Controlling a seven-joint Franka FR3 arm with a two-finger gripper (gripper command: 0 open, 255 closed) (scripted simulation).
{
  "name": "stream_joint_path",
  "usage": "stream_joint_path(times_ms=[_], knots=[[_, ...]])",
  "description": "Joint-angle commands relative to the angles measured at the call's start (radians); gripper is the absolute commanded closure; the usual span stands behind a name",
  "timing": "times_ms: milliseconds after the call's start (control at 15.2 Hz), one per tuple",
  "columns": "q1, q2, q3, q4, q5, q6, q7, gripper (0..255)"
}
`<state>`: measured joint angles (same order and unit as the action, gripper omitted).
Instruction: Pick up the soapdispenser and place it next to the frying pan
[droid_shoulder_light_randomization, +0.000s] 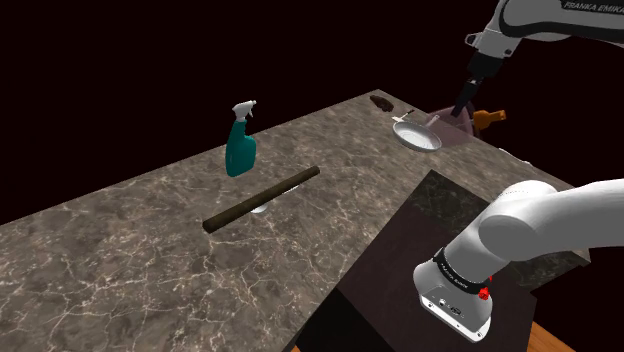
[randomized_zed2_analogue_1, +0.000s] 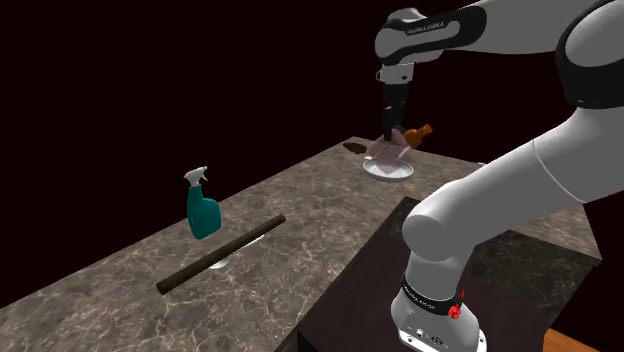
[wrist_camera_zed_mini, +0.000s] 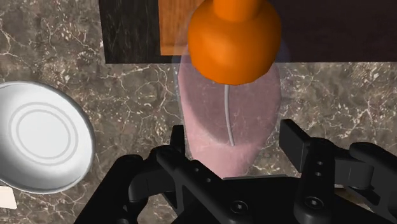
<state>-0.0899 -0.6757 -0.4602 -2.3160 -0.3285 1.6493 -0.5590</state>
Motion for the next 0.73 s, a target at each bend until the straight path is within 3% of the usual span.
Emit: stream_joint_path(times_ms=[0,660], knots=[[-0.01,0.02,-0.047,0.021,-0.022,0.012,-0.051,255],[0.002,0.221,-0.323,0.17,-0.052,0.128,-0.311,255]])
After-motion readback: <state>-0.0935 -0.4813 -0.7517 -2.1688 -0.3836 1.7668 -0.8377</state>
